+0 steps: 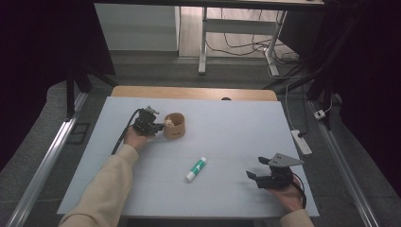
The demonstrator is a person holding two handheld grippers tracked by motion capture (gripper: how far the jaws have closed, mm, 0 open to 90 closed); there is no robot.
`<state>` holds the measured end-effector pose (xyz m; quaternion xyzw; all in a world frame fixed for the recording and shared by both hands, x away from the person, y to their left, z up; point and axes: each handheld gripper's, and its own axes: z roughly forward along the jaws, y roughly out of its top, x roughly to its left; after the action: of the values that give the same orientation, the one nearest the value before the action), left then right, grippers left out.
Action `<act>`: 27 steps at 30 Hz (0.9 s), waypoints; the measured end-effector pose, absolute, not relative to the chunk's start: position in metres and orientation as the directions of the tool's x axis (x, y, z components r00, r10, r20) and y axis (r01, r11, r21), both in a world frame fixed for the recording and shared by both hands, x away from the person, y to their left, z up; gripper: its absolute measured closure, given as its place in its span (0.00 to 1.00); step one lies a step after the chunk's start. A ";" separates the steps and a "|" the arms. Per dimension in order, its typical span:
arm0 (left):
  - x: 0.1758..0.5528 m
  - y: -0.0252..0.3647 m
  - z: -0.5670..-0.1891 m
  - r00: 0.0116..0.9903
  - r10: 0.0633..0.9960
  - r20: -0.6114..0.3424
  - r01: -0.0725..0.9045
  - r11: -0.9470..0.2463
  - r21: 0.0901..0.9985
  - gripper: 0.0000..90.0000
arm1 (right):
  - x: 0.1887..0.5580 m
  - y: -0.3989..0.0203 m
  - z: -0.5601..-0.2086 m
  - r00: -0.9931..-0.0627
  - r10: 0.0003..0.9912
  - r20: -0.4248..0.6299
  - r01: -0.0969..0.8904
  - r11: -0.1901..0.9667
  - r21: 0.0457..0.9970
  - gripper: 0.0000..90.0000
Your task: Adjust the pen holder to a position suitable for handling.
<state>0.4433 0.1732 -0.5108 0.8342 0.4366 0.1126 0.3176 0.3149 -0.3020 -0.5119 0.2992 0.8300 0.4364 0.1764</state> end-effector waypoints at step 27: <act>0.436 0.138 -0.509 0.689 0.719 -0.088 0.590 -0.485 0.646 0.98 | 0.315 -0.302 -0.512 -0.759 0.650 -0.033 0.343 0.443 0.828 0.25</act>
<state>0.4356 0.1383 -0.5091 0.8562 0.3822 0.0973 0.3337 0.3148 -0.3021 -0.5120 0.2988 0.8310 0.4348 0.1762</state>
